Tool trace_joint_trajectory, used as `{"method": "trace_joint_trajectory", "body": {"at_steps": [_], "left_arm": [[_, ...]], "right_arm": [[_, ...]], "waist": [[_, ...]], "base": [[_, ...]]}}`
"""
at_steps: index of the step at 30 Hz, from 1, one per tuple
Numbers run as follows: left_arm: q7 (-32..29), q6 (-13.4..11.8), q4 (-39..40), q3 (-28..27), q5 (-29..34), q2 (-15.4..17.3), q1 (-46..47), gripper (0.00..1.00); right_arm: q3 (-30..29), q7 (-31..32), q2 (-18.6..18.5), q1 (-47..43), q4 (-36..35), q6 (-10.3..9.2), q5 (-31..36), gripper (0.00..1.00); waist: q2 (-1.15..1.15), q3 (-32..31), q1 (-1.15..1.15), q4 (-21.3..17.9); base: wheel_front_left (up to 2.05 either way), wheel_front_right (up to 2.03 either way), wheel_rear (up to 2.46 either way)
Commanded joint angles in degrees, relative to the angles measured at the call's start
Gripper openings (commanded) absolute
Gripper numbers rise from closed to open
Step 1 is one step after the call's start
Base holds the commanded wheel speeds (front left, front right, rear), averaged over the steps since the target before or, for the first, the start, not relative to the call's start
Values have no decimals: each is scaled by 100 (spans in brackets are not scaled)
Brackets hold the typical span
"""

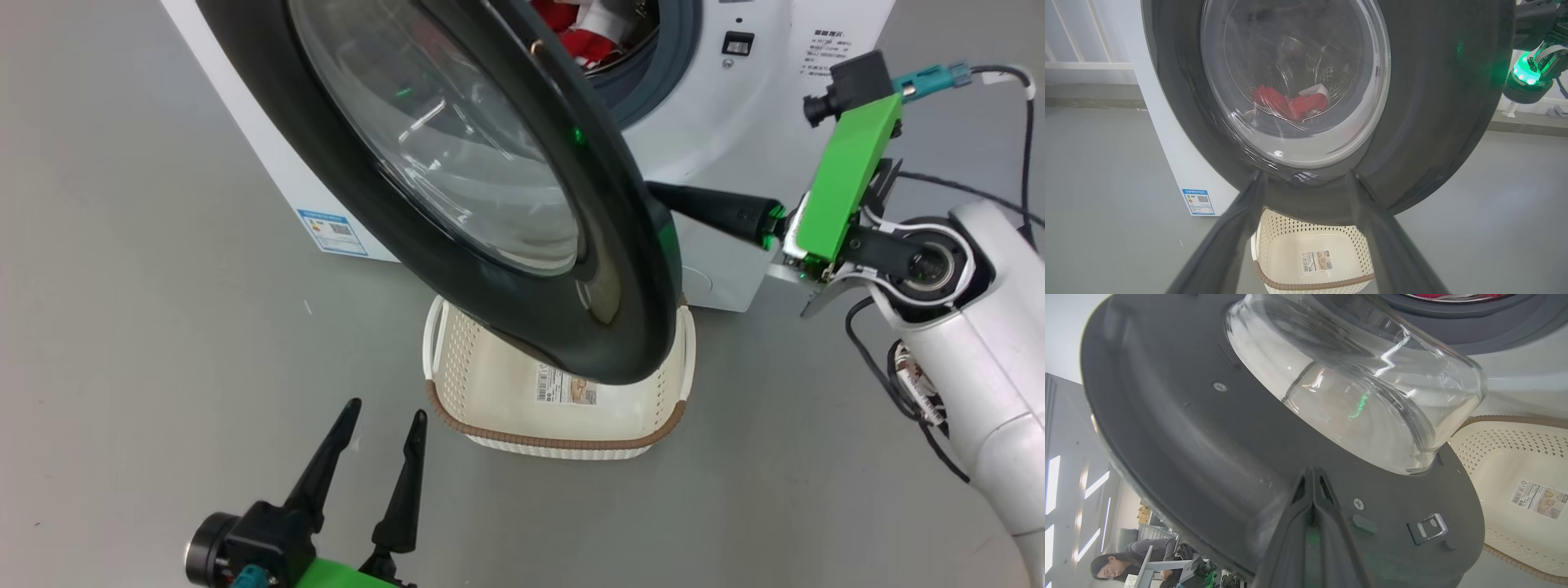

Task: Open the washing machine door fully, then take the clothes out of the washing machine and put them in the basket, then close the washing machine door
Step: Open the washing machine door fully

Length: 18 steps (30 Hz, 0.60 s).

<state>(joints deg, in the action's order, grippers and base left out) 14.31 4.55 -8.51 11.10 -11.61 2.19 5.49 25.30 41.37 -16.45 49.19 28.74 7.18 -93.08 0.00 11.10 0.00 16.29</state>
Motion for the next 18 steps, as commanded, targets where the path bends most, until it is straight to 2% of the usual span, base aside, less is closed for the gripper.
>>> {"method": "trace_joint_trajectory", "body": {"at_steps": [1, 11, 12, 13, 15, 16, 17, 18], "left_arm": [[69, -35, 161, -210, 33, 69, -35, 100], [69, -59, 198, -199, 21, 69, -78, 100], [69, -56, 197, -199, 23, 69, -77, 100], [69, -53, 195, -201, 24, 69, -71, 100], [69, -44, 185, -209, 28, 69, -57, 100], [69, -40, 181, -215, 30, 69, -50, 100], [69, -37, 178, -221, 32, 69, -44, 100], [69, -34, 176, -226, 34, 69, -41, 100]], "right_arm": [[65, 45, 110, -106, -210, 31, 55, 0], [50, 22, 174, -267, -337, 31, 160, 0], [39, -23, 166, -270, -338, 31, 198, 5], [32, -58, 162, -275, -332, 31, 227, 18], [19, -116, 152, -293, -331, 31, 272, 34], [13, -165, 141, -302, -327, 31, 310, 52], [12, -192, 139, -316, -316, 31, 327, 66], [14, -208, 134, -328, -321, 31, 341, 73]], "waist": [[0, -14, 0, 5], [0, -59, 0, 5], [0, -56, 0, 2], [0, -52, 0, 0], [0, -56, 0, -4], [0, -55, 0, -6], [0, -59, 0, -10], [0, -62, 0, -13]], "base": [[0, 0, 0], [0, 0, 0], [0, 0, 0], [0, 0, 0], [0, 0, 0], [0, 0, 0], [0, 0, 0], [0, 0, 0]]}}
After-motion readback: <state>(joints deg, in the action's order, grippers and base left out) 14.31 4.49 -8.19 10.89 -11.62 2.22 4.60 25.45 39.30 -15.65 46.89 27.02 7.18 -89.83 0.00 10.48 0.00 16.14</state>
